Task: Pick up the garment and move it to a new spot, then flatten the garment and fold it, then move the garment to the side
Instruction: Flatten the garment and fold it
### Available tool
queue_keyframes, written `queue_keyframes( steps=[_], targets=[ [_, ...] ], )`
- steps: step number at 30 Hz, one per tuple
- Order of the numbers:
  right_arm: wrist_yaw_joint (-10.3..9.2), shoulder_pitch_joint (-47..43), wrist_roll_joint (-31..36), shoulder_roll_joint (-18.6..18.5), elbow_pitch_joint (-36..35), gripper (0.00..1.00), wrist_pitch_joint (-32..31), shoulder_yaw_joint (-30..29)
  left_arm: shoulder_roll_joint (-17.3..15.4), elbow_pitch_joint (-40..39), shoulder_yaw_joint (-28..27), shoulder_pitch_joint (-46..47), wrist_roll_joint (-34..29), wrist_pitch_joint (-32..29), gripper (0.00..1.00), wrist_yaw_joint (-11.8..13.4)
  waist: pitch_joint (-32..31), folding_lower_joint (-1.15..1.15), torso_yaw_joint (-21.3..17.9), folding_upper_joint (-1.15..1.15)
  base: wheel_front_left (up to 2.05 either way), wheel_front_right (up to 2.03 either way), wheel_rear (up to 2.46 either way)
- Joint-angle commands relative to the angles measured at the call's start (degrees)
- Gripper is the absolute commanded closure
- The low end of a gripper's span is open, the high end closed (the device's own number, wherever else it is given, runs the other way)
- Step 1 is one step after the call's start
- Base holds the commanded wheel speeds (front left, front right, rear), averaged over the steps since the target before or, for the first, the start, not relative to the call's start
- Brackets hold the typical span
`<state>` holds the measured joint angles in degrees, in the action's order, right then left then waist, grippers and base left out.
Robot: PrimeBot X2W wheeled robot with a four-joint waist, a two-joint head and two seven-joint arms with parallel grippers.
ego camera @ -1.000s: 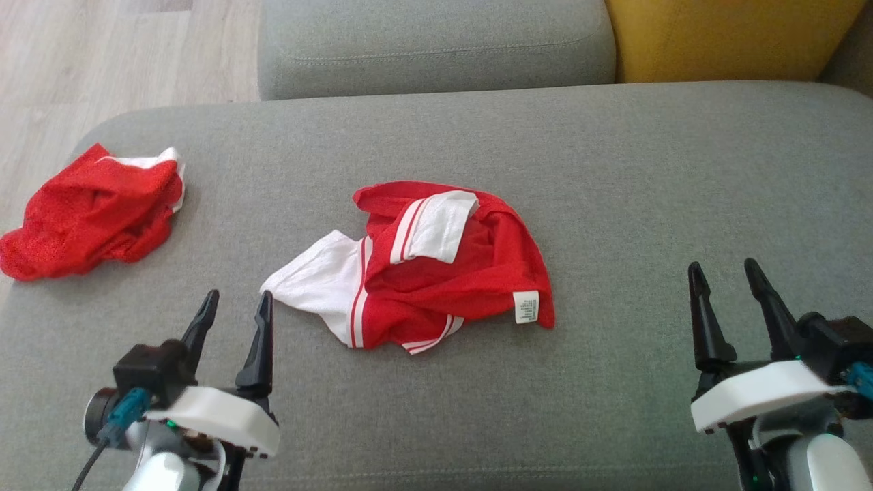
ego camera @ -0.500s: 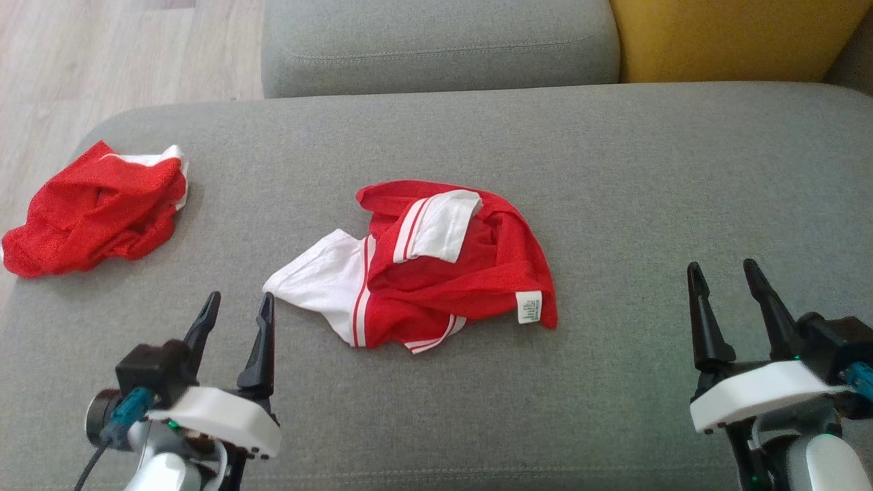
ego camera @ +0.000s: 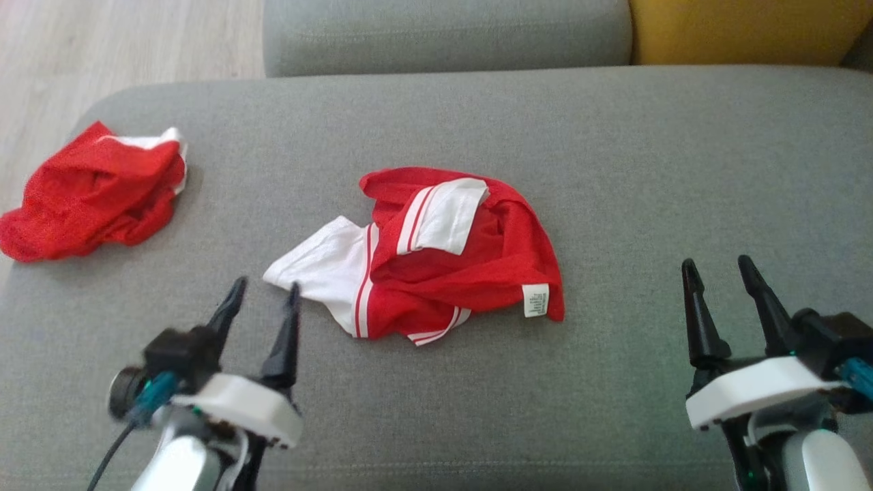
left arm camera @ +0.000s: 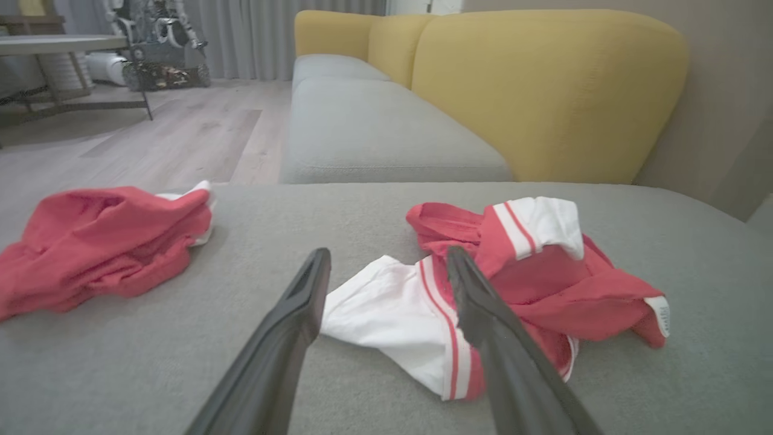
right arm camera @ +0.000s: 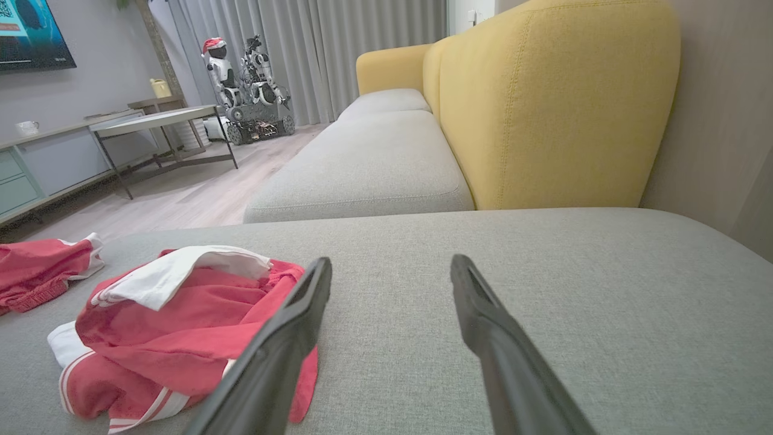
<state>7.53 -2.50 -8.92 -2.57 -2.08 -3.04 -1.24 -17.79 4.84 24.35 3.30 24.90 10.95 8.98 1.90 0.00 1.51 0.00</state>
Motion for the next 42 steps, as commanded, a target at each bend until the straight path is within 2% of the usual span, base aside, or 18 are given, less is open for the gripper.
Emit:
queue_keyframes(
  steps=[1,7,8,12,20,23,24,25,29,32,42],
  targets=[
    [-0.04,3.34,0.24,-0.31,-2.26,0.00,0.01,1.33,-1.09,-2.20,-1.93,4.55,-0.75,-0.06,0.00,-0.11,0.59,0.00,-0.02,0.00,0.00,0.00,0.00],
    [-0.04,5.36,0.05,-0.31,-2.59,0.00,0.31,2.29,1.35,-1.08,4.23,12.44,-3.83,-2.47,0.00,-3.83,4.34,0.00,-1.77,0.00,0.00,0.00,0.00],
    [-0.04,6.01,-0.06,-0.31,-2.48,0.00,0.39,2.81,2.13,0.37,6.33,15.13,-4.99,-3.52,0.00,-5.18,5.58,0.00,-2.86,0.00,0.00,0.00,0.00],
    [-0.04,7.05,-0.51,-0.31,-2.04,0.00,0.90,3.41,2.62,4.73,9.56,19.89,-7.58,-5.41,0.00,-7.30,7.66,0.00,-5.26,0.00,0.00,0.00,0.00],
    [-0.04,7.92,-1.23,-0.31,-1.02,0.00,2.25,2.94,0.65,13.78,13.62,26.59,-13.73,-8.61,0.00,-8.53,10.07,0.00,-7.91,0.00,0.00,0.00,0.00],
    [-0.04,8.40,-1.51,-0.31,-0.63,0.00,2.64,3.09,0.45,15.89,13.55,28.20,-14.17,-8.22,0.00,-8.43,10.40,0.00,-8.37,0.00,0.00,0.00,0.00],
    [-0.04,8.51,-1.60,-0.31,-0.51,0.00,2.78,3.04,0.55,16.02,13.25,28.50,-13.85,-7.62,0.58,-8.42,10.46,0.00,-8.43,0.00,0.00,0.00,0.00],
    [-0.04,8.58,-1.69,-0.31,-0.40,0.00,2.95,2.95,0.74,15.95,12.76,28.62,-13.24,-6.91,1.00,-8.40,10.47,0.00,-8.45,0.00,0.00,0.00,0.00],
    [-0.04,8.45,-1.95,-0.31,-0.07,0.00,3.20,2.57,1.85,13.75,9.80,27.39,-8.68,-4.11,1.00,-8.58,10.43,0.00,-8.24,0.00,0.00,0.00,0.00],
    [-0.04,8.19,-2.14,-0.31,0.02,0.00,3.31,2.24,2.43,10.80,6.70,25.03,-4.75,-2.10,1.00,-7.69,10.40,0.00,-7.87,0.00,0.00,0.00,0.00],
    [-0.04,7.81,-2.38,-0.31,-0.06,0.00,3.00,1.56,2.65,1.25,-5.66,10.19,7.69,1.12,1.00,-0.86,10.14,0.00,-6.11,0.00,0.00,0.00,0.00]
  ],
)
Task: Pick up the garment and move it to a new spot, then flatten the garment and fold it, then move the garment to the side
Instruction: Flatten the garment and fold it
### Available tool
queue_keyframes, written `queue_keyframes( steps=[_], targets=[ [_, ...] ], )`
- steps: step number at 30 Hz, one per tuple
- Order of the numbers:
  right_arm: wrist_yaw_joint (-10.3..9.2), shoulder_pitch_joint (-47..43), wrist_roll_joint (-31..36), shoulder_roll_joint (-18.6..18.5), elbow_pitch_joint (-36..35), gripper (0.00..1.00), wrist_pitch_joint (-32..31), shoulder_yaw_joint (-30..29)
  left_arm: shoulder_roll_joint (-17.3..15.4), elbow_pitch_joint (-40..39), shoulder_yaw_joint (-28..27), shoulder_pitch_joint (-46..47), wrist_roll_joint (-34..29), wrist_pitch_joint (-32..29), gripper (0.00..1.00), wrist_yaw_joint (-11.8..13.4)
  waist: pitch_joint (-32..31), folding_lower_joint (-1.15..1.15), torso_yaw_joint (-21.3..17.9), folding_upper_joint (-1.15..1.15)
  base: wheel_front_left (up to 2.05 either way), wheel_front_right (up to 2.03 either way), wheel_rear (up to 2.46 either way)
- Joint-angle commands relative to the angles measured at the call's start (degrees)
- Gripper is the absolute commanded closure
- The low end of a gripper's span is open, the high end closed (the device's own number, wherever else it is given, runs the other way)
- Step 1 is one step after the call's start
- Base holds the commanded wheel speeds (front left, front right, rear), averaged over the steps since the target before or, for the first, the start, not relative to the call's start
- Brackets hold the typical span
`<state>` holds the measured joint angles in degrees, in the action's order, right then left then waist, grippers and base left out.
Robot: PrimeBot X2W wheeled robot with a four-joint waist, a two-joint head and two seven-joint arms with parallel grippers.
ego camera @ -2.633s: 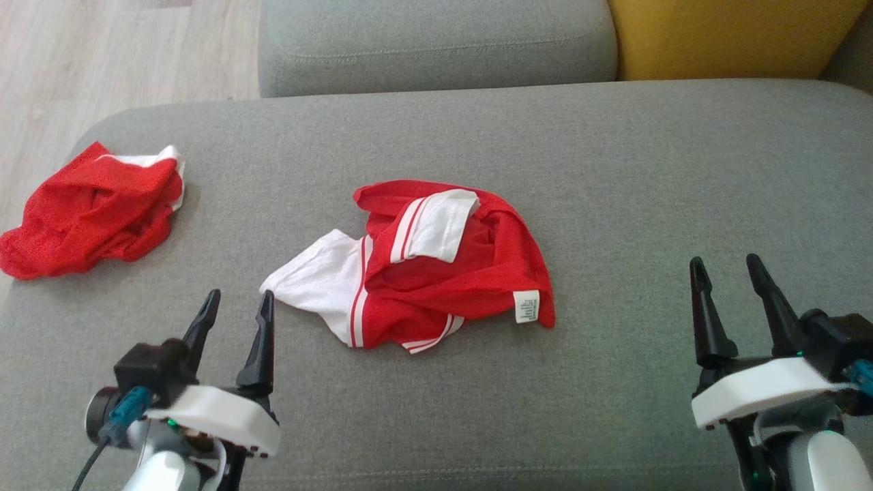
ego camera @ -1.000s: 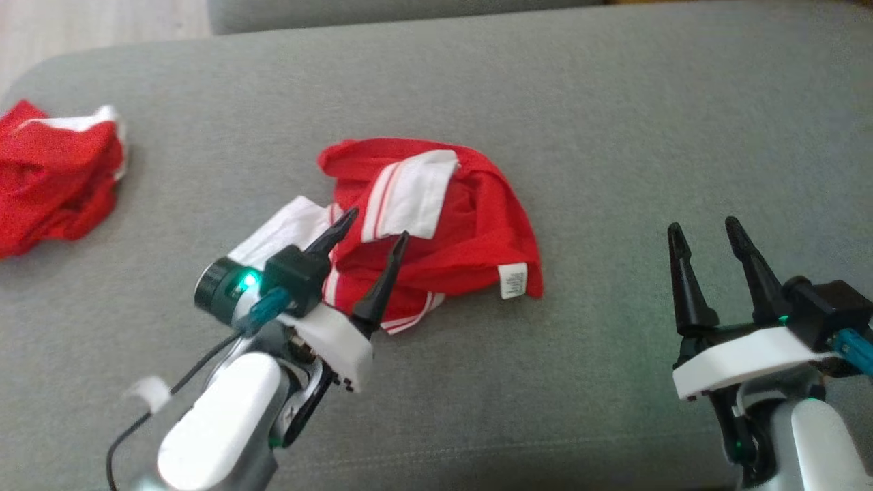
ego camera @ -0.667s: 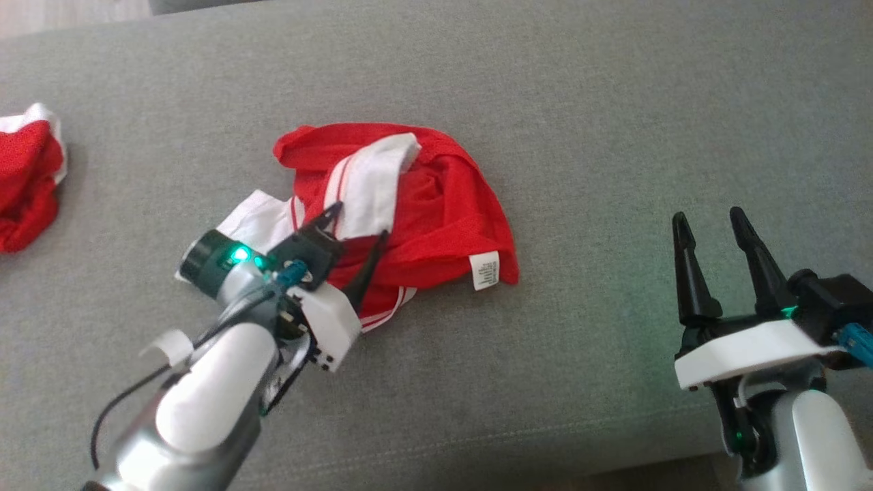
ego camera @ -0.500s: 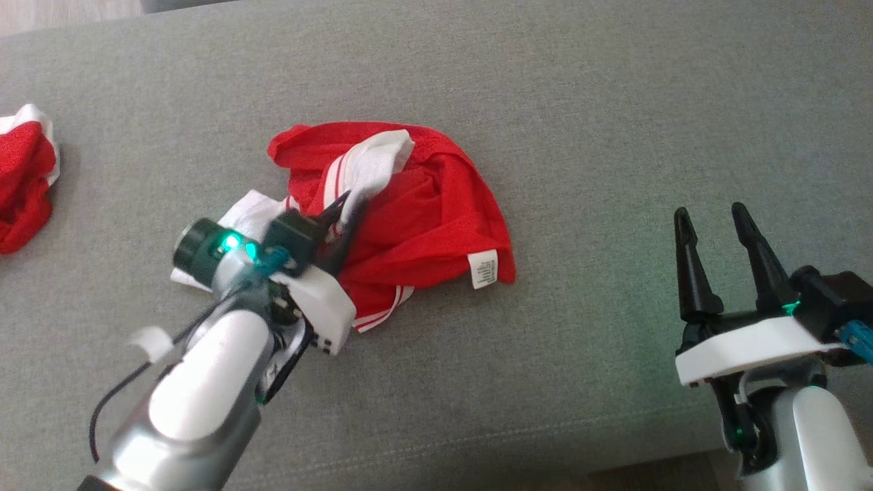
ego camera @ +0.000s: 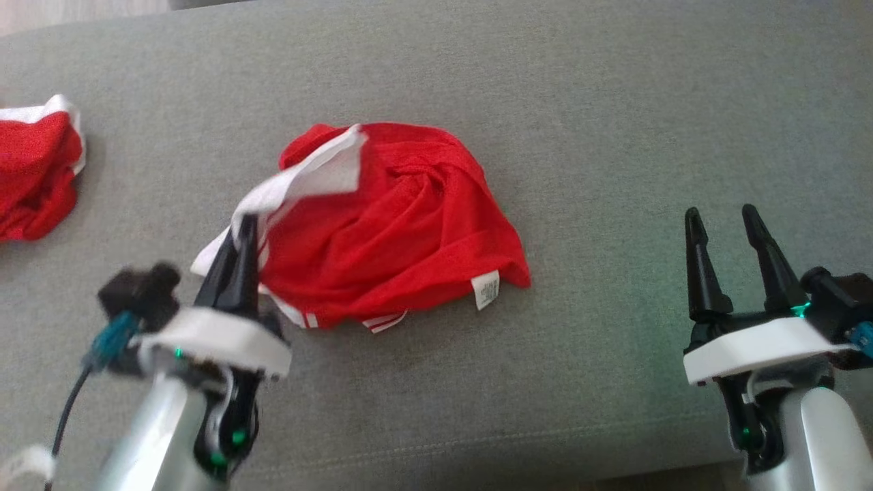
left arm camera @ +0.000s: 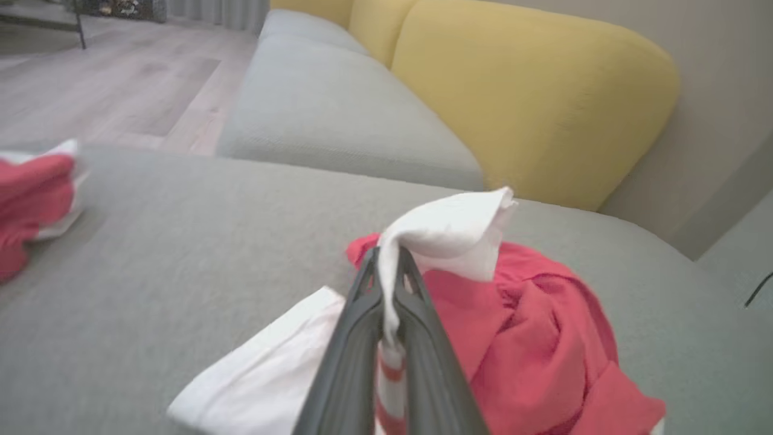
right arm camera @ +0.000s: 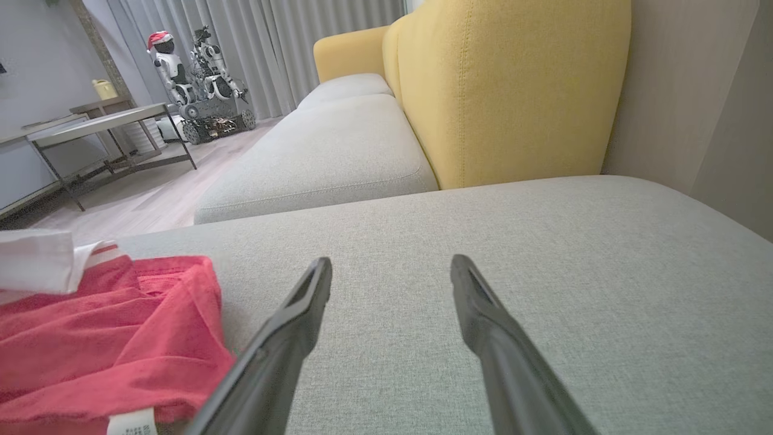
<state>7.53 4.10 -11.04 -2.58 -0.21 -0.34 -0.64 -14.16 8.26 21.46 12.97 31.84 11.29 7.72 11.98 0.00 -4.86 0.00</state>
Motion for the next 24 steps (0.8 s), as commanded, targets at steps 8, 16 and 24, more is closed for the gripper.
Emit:
queue_keyframes(
  steps=[8,16,24],
  targets=[
    [-0.04,1.21,-0.27,-0.30,-1.97,0.00,-0.06,0.56,-0.22,-0.96,-4.89,-6.10,4.46,1.18,1.00,1.44,0.15,0.00,1.67,0.00,0.00,0.00,0.00],
    [-0.04,1.39,0.62,-0.30,-2.20,0.00,-0.32,0.62,-0.35,1.38,-3.91,-5.90,1.49,2.49,0.00,2.07,-1.71,0.00,2.80,0.00,0.00,0.00,0.00],
    [-0.04,0.65,2.22,-0.30,-2.90,0.00,-1.01,0.22,-2.91,-2.37,-4.25,-4.75,-6.03,3.52,0.00,4.56,-4.76,0.00,3.71,0.00,0.00,0.00,0.00]
  ],
)
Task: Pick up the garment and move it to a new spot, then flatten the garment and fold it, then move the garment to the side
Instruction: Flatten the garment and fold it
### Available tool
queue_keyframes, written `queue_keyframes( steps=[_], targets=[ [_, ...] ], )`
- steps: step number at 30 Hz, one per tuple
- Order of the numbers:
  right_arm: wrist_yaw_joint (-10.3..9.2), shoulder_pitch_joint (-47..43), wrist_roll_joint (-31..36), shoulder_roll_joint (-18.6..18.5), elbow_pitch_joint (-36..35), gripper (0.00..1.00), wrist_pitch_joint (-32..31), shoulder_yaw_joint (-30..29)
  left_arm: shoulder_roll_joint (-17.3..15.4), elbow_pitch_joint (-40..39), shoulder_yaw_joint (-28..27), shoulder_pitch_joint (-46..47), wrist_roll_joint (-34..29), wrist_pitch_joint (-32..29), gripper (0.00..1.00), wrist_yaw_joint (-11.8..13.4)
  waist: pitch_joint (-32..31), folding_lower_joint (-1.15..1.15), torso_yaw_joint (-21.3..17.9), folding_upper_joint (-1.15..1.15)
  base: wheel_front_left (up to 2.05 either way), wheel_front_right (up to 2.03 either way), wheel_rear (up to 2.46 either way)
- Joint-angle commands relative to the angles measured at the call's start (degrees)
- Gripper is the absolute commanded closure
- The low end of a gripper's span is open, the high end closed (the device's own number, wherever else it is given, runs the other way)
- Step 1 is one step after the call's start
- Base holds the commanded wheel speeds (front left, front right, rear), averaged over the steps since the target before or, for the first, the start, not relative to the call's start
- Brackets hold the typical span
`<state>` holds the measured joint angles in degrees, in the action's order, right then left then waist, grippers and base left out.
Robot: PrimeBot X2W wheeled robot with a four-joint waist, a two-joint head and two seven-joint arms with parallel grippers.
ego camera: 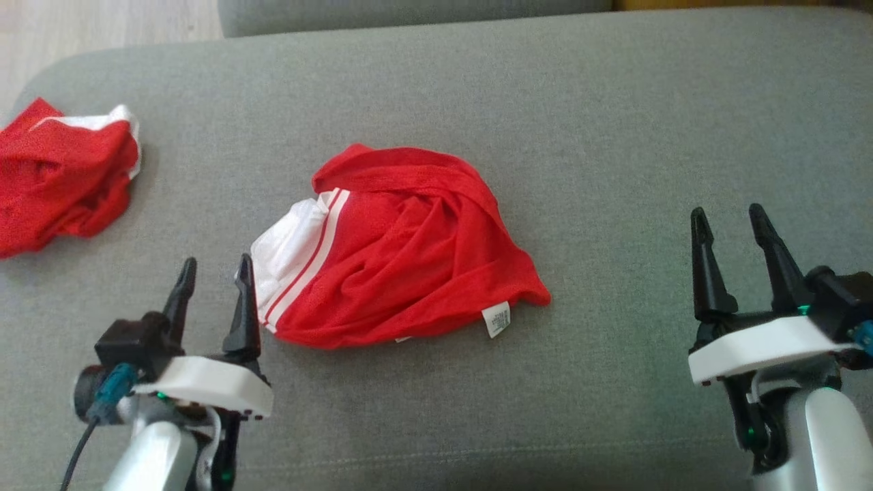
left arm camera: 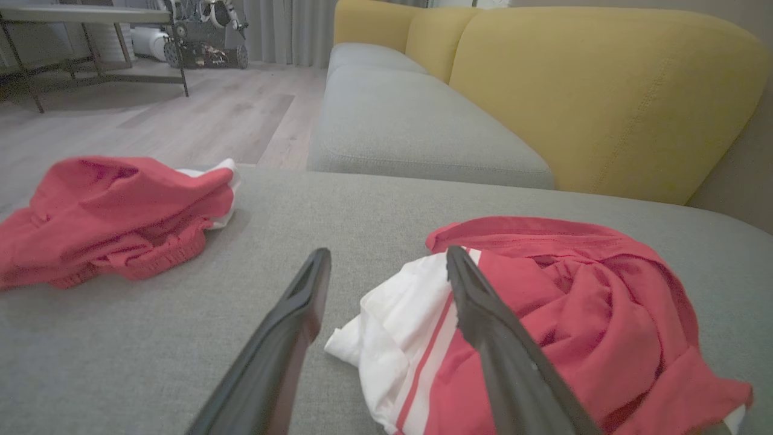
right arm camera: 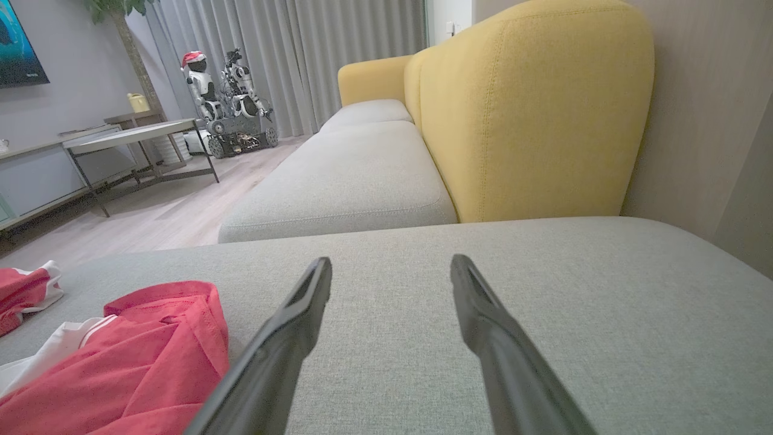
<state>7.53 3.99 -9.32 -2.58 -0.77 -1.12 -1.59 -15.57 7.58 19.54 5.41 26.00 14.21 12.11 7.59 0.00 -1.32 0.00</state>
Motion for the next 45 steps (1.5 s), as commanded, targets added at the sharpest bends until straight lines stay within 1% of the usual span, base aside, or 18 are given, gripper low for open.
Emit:
queue_keyframes(
  steps=[1,6,11,17,32,41,45],
  targets=[
    [-0.04,0.54,0.64,-0.30,-2.36,0.00,-0.35,1.17,-2.01,-1.97,-2.28,2.83,-0.91,0.62,0.00,0.19,-0.80,0.00,0.23,0.00,0.00,0.00,0.00],
    [-0.04,-0.93,1.04,-0.30,-2.46,0.00,-0.94,1.38,-4.18,-3.61,-1.43,1.66,-3.37,0.10,0.00,0.71,-2.68,0.00,0.28,0.00,0.00,0.00,0.00],
    [-0.04,-2.29,1.07,-0.30,-2.67,0.00,-1.38,1.46,-5.47,-5.07,-1.15,-0.24,-3.80,-1.21,0.00,1.34,-3.49,0.00,0.20,0.00,0.00,0.00,0.00],
    [-0.04,-2.92,0.77,-0.30,-2.92,0.00,-1.63,1.44,-5.68,-6.55,-1.13,-1.41,-3.54,-2.11,0.00,2.18,-3.61,0.00,0.24,0.00,0.00,0.00,0.00],
    [-0.04,-2.68,0.52,-0.30,-3.22,0.00,-1.76,1.43,-5.87,-6.88,-0.91,-1.52,-2.87,-2.64,0.00,2.61,-3.20,0.00,0.16,0.00,0.00,0.00,0.00],
    [-0.04,-2.36,0.47,-0.30,-3.13,0.00,-1.71,1.48,-6.00,-5.48,-0.41,-0.77,-2.44,-2.91,0.00,2.21,-2.62,0.00,-0.16,0.00,0.00,0.00,0.00],
    [-0.04,-2.17,0.41,-0.30,-3.29,0.00,-1.65,1.31,-5.94,-4.19,1.25,0.71,-2.55,-4.92,0.00,1.11,-1.64,0.00,0.11,0.00,0.00,0.00,0.00]
  ],
)
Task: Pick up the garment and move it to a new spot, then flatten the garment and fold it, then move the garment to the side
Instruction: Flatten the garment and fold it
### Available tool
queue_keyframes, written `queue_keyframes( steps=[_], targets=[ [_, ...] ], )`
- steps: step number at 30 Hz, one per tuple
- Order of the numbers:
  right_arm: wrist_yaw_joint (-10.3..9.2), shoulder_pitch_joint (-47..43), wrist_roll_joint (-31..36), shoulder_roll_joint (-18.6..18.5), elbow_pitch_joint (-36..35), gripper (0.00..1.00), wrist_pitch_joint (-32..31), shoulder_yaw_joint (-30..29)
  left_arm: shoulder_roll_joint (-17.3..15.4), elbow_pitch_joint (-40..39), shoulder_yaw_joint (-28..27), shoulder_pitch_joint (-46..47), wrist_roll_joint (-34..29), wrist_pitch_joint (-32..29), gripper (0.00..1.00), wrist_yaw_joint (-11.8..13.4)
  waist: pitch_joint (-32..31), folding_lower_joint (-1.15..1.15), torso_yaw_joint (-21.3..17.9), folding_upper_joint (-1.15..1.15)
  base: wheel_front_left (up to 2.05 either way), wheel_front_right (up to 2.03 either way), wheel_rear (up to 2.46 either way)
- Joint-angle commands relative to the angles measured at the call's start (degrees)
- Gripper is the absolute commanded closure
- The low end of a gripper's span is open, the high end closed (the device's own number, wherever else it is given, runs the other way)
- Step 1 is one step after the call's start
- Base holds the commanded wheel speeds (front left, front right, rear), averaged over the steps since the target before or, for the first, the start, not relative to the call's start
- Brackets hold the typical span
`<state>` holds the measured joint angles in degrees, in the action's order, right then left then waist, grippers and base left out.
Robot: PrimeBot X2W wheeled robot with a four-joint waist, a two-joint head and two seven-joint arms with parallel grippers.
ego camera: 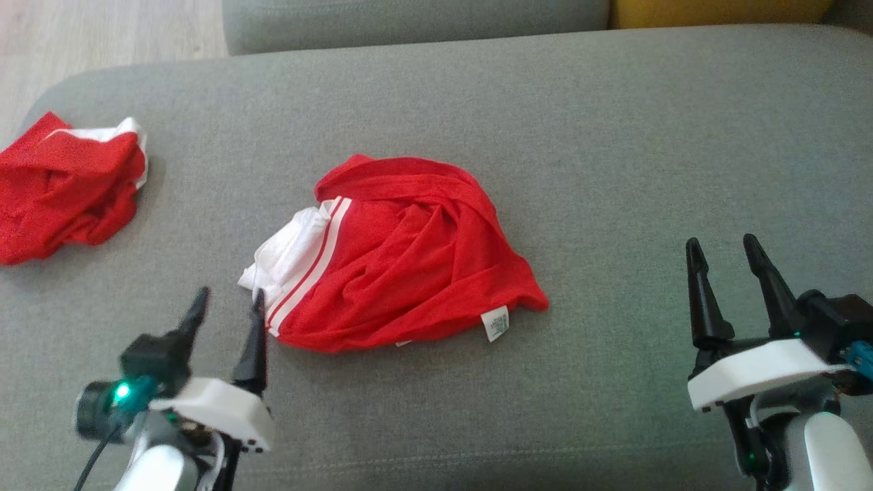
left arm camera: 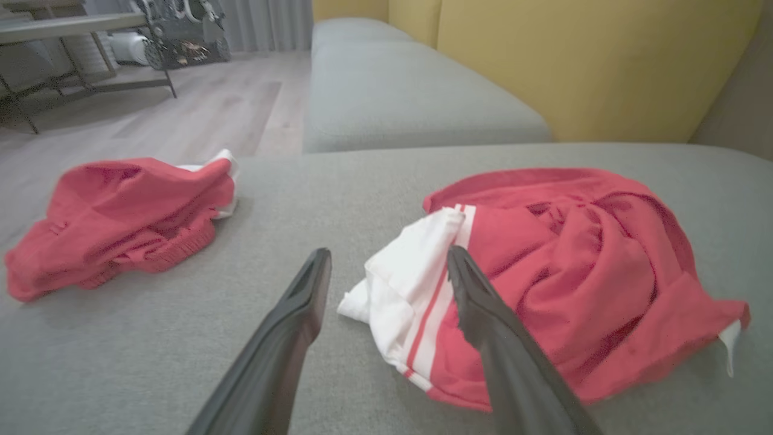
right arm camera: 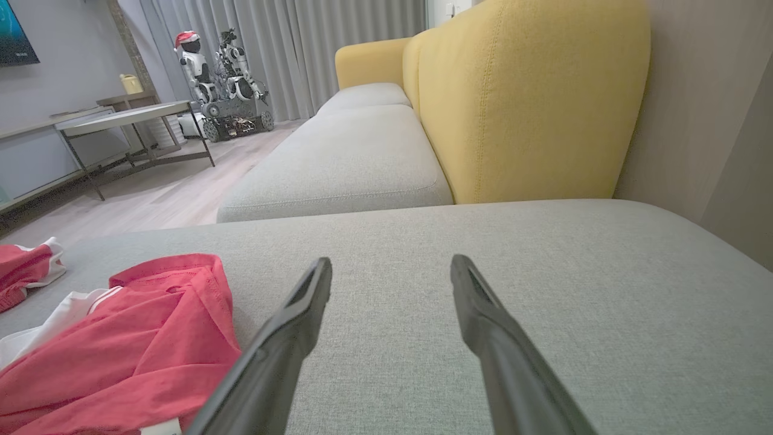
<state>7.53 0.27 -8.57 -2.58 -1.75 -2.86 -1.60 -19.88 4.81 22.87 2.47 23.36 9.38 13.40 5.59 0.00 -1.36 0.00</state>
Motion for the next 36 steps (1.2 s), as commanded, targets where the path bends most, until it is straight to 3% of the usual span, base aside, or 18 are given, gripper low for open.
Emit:
queue_keyframes(
  steps=[1,11,18,19,20,21,23,29,36],
  targets=[
    [-0.04,1.69,-0.36,-0.30,-2.32,0.00,0.06,1.39,-1.67,-0.52,-1.46,4.49,0.11,-1.09,0.00,-0.79,0.72,0.00,0.22,0.00,0.00,0.00,0.00],
    [-0.04,3.61,-0.71,-0.30,-1.67,0.00,0.68,2.94,-0.28,12.23,1.45,12.74,2.62,-7.79,0.00,-6.03,4.67,0.00,-1.07,0.00,0.00,0.00,0.00],
    [-0.04,4.13,-1.16,-0.30,-0.70,0.00,1.49,3.03,0.47,17.56,1.29,15.16,3.71,-6.99,0.00,-7.18,6.06,0.00,-1.76,0.00,0.00,0.00,0.00],
    [-0.04,4.25,-1.23,-0.30,-0.56,0.00,1.60,3.07,0.48,17.90,1.10,15.47,3.66,-6.14,0.12,-7.17,6.19,0.00,-1.85,0.00,0.00,0.00,0.00],
    [-0.04,4.34,-1.32,-0.30,-0.40,0.00,1.68,3.11,0.56,18.18,0.95,15.68,3.70,-5.50,0.37,-7.15,6.27,0.00,-1.92,0.00,0.00,0.00,0.00],
    [-0.04,4.34,-1.32,-0.30,-0.40,0.00,1.68,3.11,0.56,18.18,0.95,15.68,3.70,-5.50,0.37,-7.15,6.27,0.00,-1.92,0.00,0.00,0.00,0.00],
    [-0.04,4.46,-1.45,-0.30,-0.15,0.00,1.81,3.15,0.63,18.37,0.66,15.94,3.87,-4.16,1.00,-7.34,6.40,0.00,-1.99,0.00,0.00,0.00,0.00],
    [-0.04,4.55,-1.49,-0.30,0.87,0.00,1.96,3.46,0.45,17.82,0.39,15.40,4.24,-2.35,1.00,-7.43,6.45,0.00,-1.55,0.00,0.00,0.00,0.00],
    [-0.04,5.98,-1.01,-0.30,6.47,0.00,1.00,8.01,0.93,14.25,0.89,15.84,3.60,-0.63,1.00,-6.78,7.52,0.00,0.91,0.00,0.00,0.00,0.00]
  ],
)
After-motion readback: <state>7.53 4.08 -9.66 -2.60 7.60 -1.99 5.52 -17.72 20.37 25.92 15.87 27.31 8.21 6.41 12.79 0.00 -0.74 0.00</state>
